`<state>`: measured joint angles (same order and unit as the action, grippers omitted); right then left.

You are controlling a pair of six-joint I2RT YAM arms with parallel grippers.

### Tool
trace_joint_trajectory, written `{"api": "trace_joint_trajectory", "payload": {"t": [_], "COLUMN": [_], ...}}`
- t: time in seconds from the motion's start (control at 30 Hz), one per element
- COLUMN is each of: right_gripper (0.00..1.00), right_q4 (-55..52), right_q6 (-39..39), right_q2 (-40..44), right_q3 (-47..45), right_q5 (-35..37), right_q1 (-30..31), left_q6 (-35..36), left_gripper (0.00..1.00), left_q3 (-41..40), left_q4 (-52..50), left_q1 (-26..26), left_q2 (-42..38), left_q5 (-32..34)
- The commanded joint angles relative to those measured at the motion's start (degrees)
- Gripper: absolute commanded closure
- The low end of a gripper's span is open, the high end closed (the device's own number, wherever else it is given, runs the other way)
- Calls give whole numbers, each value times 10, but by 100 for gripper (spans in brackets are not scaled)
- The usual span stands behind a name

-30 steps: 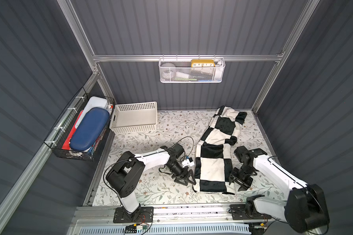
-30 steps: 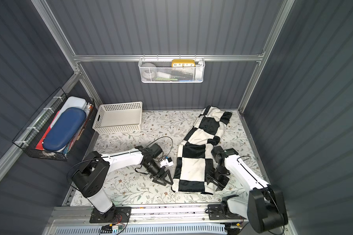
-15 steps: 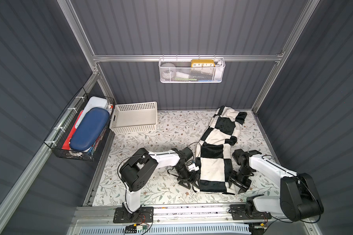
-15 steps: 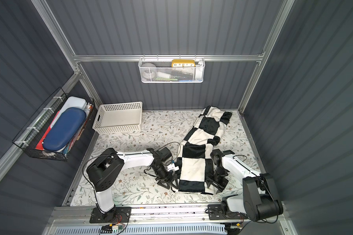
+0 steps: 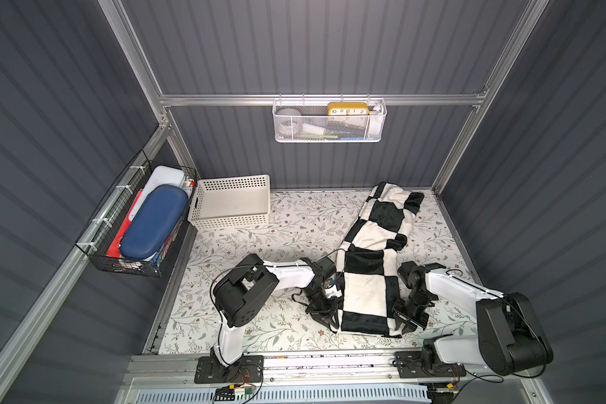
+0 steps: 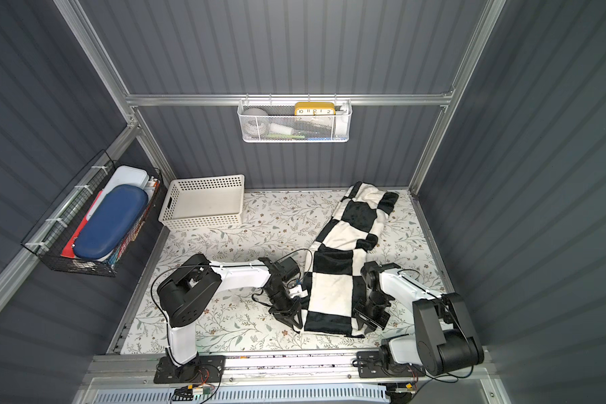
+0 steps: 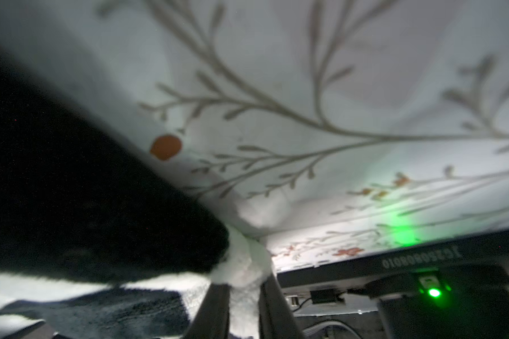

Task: Roll up the pillowcase
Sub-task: Roll the pillowcase at the center of the board.

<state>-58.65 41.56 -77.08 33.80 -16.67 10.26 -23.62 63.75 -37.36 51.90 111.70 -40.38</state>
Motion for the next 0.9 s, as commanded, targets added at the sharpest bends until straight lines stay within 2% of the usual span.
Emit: {"api": "trace_joint_trajectory", "payload": {"t": [0.0,0.1,0.2,0.4,0.47,0.6,0.87], "right_gripper": [92,100,100,100,100,100,100], "right_q4": [-17,-23,-37,-55,-62,-74,-68], "right_q6": [7,6,5,10,10,5,-32], "right_q2": [14,30,53,91,93,99,72], "right_q3": [7,13,24,45,60,89,120], "right_q5": [19,19,41,30,8,11,8], "right_q1": [-1,-1,-1,-2,-2,-7,-69], "left_q6": [-1,-4,-3,-9,-9,-9,5], "left_gripper": [80,86,93,100,100,100,100], "left_q3": [8,11,27,62,71,85,115], "left_q4": [-15,-16,-31,-53,-57,-70,-103], "left_q1": [4,5,5,4,4,2,-46], "left_q2": [18,12,1,-24,-25,-29,-35], "left_q5": [41,45,52,45,43,48,53]}}
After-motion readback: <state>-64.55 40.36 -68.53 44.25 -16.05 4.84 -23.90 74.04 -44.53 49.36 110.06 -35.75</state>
